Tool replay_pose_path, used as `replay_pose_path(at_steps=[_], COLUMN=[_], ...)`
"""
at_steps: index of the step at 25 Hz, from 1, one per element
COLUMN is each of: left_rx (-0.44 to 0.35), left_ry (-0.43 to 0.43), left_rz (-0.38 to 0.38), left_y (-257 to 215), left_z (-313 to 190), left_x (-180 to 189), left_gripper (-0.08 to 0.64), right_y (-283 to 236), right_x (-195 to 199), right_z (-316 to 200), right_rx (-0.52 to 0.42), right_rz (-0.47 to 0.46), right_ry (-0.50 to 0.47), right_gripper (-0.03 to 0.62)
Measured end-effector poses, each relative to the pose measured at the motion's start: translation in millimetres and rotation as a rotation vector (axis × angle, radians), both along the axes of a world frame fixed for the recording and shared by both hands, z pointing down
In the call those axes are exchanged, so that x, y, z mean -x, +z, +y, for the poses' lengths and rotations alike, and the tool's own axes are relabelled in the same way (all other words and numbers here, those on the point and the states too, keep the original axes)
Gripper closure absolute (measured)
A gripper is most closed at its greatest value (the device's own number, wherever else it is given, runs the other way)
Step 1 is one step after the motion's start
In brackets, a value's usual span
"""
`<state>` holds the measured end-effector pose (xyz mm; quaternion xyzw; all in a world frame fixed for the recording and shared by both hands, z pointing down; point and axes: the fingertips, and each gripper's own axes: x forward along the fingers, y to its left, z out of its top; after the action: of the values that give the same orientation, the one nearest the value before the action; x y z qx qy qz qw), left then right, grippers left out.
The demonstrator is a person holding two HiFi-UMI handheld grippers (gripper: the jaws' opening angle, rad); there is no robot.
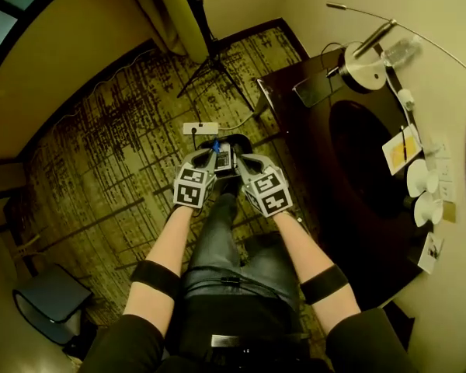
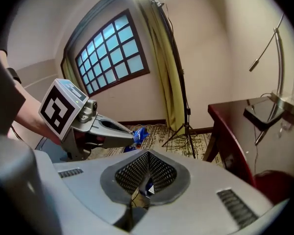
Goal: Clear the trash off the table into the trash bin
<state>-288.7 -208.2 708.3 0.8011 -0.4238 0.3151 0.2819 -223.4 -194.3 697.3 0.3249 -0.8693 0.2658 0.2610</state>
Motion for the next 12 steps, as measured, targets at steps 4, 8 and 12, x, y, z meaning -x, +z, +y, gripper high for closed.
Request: replay_pose_path(at_steps=[4, 8, 12], left_rx=[0.071, 0.099, 0.152], left_ry=[-0.019, -0.004, -0.025], left_rz=[-0.014, -0.038, -0.025], left_y=[82, 161, 238], left_z=[-1, 4, 7], left_x=[15, 31, 30], left_gripper=[0.557, 0.557, 0.557], right_y=[72, 151, 236], right_x=[12, 25, 24], right_z=[-7, 4, 17], right_rx=[0.072, 0.141, 0.197], right_rz=[0.024, 0.040, 0.077], right_ry=[0.000, 0.008, 0.001], right_gripper=[0.589, 0.589, 0.589])
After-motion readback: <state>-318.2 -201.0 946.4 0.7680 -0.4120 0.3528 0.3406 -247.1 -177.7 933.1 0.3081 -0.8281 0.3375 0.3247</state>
